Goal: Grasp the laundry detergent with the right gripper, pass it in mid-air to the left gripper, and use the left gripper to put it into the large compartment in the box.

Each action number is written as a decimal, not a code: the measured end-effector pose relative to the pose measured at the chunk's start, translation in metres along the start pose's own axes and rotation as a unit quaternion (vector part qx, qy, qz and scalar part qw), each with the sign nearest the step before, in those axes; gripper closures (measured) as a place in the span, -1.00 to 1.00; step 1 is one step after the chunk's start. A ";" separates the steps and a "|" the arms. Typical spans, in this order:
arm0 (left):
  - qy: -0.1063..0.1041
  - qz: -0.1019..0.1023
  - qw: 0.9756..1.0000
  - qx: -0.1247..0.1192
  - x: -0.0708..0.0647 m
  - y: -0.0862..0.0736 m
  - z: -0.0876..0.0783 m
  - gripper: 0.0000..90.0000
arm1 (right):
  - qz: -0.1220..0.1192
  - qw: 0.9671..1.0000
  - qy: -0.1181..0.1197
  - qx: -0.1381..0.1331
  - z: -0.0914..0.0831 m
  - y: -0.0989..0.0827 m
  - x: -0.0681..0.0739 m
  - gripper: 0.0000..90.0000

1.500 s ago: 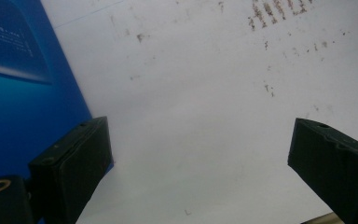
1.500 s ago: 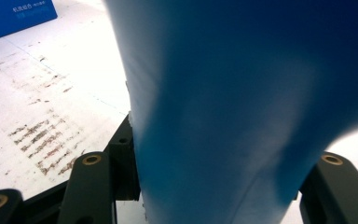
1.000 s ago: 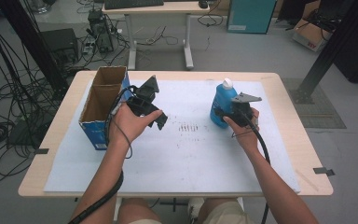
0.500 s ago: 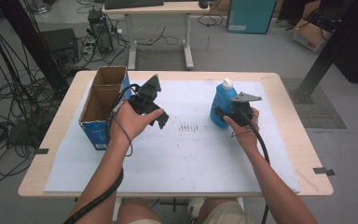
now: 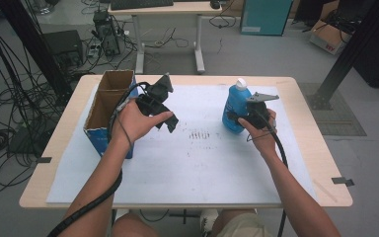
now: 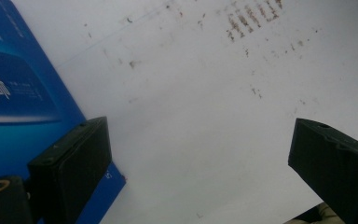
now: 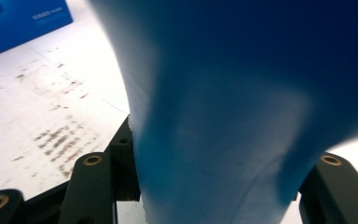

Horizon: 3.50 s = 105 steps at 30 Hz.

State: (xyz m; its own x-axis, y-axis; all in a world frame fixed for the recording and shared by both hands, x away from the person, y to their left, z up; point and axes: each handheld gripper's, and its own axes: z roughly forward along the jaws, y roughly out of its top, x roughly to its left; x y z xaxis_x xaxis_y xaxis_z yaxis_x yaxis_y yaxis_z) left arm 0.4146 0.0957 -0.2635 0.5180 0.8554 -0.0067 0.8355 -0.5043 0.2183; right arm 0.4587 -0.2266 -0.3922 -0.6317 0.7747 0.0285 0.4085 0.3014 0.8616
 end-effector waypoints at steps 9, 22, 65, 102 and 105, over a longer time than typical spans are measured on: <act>0.007 0.077 0.997 -0.011 0.002 0.006 -0.035 -0.87 | -0.030 0.997 0.063 0.017 -0.008 0.033 0.014 -0.06; 0.008 0.182 0.983 0.011 0.001 0.004 -0.062 -0.87 | -0.103 0.981 0.163 0.036 -0.002 0.051 0.061 -0.06; -0.074 0.348 0.934 0.039 -0.043 0.002 -0.079 -0.87 | -0.200 0.895 0.398 0.006 0.039 0.059 0.172 -0.06; -0.078 0.357 0.930 0.043 -0.056 -0.001 -0.071 -0.87 | -0.224 0.887 0.404 -0.025 0.020 0.079 0.178 -0.06; -0.074 0.358 0.929 0.050 -0.056 -0.001 -0.069 -0.87 | -0.240 0.883 0.404 -0.030 0.021 0.080 0.176 -0.06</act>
State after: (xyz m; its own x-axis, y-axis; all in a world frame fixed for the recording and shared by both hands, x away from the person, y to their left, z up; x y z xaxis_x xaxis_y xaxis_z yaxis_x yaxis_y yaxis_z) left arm 0.3725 0.0563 -0.1963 0.9613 0.2737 -0.0308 0.2753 -0.9530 0.1266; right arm 0.3942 -0.0547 -0.3291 -0.9959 -0.0892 -0.0153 -0.0530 0.4387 0.8971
